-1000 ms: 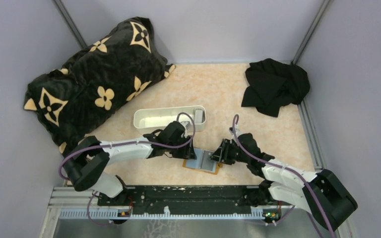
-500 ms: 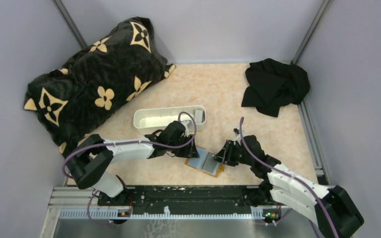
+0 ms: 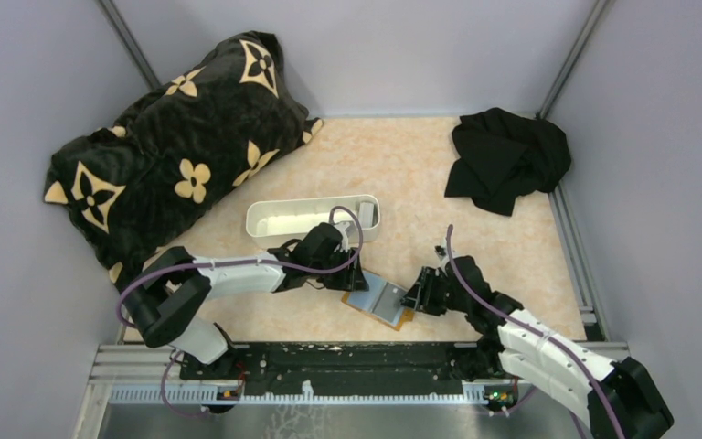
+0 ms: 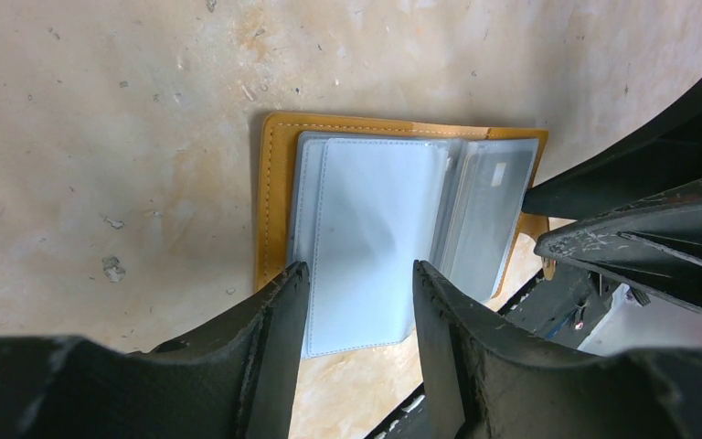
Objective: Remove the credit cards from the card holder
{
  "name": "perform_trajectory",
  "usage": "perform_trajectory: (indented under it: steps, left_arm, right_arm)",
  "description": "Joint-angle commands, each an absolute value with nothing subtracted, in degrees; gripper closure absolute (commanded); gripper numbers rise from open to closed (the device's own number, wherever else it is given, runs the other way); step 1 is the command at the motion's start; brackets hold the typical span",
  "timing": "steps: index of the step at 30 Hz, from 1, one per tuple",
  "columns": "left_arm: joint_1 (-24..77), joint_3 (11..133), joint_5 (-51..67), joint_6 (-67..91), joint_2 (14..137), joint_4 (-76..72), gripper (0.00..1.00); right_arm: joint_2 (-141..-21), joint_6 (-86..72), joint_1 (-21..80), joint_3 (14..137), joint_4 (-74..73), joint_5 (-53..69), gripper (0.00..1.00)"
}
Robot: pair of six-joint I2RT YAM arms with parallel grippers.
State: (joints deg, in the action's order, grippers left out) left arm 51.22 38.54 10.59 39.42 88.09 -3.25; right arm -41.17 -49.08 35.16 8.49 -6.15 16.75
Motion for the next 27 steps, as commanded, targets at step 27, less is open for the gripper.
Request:
perform_trajectory:
  steps: [27]
  left_arm:
    - [51.0, 35.3, 6.9, 38.4, 89.1, 6.0, 0.46]
  right_arm:
    - [-59.3, -43.0, 31.9, 16.1, 6.0, 18.1, 1.00]
